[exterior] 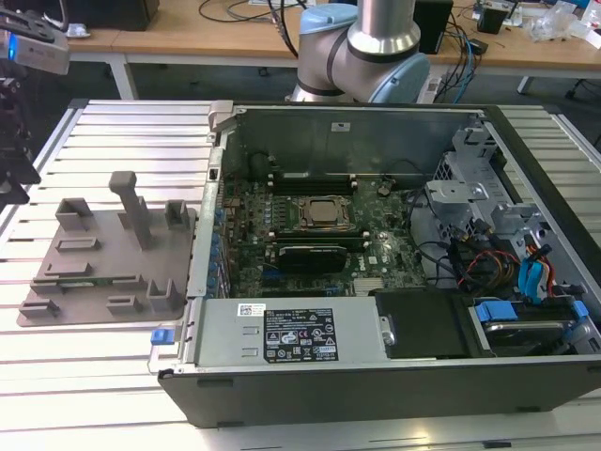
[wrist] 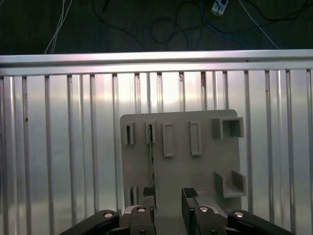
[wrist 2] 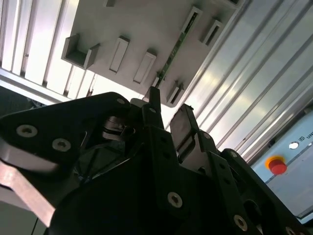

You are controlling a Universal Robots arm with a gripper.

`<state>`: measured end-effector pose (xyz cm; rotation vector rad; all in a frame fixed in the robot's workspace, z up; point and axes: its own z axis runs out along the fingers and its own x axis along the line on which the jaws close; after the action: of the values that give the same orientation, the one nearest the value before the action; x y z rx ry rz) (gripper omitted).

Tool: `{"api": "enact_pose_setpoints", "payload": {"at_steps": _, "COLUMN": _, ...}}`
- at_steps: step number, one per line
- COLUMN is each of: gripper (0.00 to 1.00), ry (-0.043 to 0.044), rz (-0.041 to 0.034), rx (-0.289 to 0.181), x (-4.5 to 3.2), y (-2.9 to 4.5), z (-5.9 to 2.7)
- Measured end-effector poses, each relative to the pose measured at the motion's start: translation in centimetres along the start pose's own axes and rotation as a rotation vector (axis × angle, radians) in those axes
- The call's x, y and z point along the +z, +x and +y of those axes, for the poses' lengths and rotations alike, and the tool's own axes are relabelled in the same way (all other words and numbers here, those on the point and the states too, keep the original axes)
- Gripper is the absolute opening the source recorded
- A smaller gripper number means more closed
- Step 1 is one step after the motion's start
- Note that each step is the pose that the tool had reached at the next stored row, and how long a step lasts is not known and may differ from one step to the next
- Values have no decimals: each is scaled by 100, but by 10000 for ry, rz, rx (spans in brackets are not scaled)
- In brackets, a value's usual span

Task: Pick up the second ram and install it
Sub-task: 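Pick up the second ram and move it above second insertion slot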

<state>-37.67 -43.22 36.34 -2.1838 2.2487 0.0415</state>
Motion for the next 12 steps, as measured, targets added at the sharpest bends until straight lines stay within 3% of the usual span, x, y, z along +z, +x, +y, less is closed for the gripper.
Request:
{"api": "enact_pose_setpoints", "payload": {"at_steps": 3, "gripper": 36, "ry": 0, "rz": -1, "rx": 1, "x": 50, "y": 1, "z": -5}}
{"api": "enact_pose_setpoints", "payload": {"at_steps": 5, "gripper": 36, "ry": -2, "rz": 1, "rx": -16, "x": 145, "y": 3, "z": -21}}
{"api": "enact_pose_setpoints", "payload": {"at_steps": 12, "gripper": 36, "ry": -15, "rz": 8, "rx": -273, "x": 288, "y": 5, "z": -79}}
